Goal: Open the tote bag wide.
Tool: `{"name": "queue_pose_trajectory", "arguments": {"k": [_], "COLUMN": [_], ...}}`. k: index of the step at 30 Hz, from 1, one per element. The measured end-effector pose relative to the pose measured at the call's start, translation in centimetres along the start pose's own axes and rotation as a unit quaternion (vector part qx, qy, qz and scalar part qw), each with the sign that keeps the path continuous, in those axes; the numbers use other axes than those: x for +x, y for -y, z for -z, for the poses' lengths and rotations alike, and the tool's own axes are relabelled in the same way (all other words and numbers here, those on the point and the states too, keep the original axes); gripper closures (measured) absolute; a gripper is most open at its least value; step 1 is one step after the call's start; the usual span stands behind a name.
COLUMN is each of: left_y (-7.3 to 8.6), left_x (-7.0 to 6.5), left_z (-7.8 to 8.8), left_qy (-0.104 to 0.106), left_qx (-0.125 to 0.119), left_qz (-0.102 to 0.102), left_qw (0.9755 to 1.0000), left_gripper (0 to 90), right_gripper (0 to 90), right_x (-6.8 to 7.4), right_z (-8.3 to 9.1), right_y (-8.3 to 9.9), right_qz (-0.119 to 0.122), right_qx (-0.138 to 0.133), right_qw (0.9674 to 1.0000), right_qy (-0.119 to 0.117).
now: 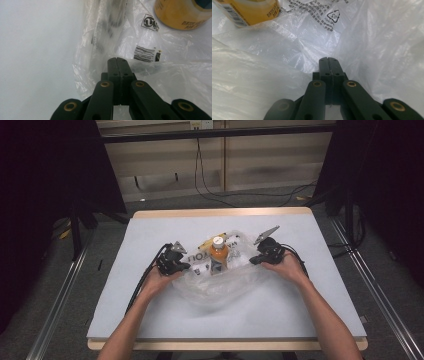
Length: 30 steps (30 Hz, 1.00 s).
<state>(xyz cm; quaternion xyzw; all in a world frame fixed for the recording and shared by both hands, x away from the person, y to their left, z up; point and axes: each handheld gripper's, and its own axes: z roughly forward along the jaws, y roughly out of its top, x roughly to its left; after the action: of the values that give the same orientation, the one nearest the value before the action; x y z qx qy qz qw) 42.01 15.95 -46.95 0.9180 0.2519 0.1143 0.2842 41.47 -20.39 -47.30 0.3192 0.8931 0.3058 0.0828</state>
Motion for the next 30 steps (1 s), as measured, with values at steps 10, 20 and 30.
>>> {"name": "queue_pose_trajectory", "arguments": {"k": [10,20,30], "left_y": [1.5,1.0,2.2], "left_x": [0.9,0.5,-0.9], "left_z": [0.4,2.9,6.1], "left_qy": [0.032,0.073,0.071], "left_qx": [-0.049,-0.141,-0.230], "left_qz": [0.055,0.066,0.065], "left_qw": [0.9967,0.9851,0.9684], "left_gripper": [90.0,90.0,67.3], "right_gripper": [90.0,90.0,52.3], "right_x": [0.0,1.0,2.5], "right_z": [1.1,2.0,5.1], "right_y": [1.9,1.0,1.3], "right_qz": [-0.022,-0.040,-0.068], "right_qx": [-0.025,-0.098,-0.195], "right_qw": [0.9994,0.9944,0.9783], "right_qy": [0.003,-0.008,0.008]}}
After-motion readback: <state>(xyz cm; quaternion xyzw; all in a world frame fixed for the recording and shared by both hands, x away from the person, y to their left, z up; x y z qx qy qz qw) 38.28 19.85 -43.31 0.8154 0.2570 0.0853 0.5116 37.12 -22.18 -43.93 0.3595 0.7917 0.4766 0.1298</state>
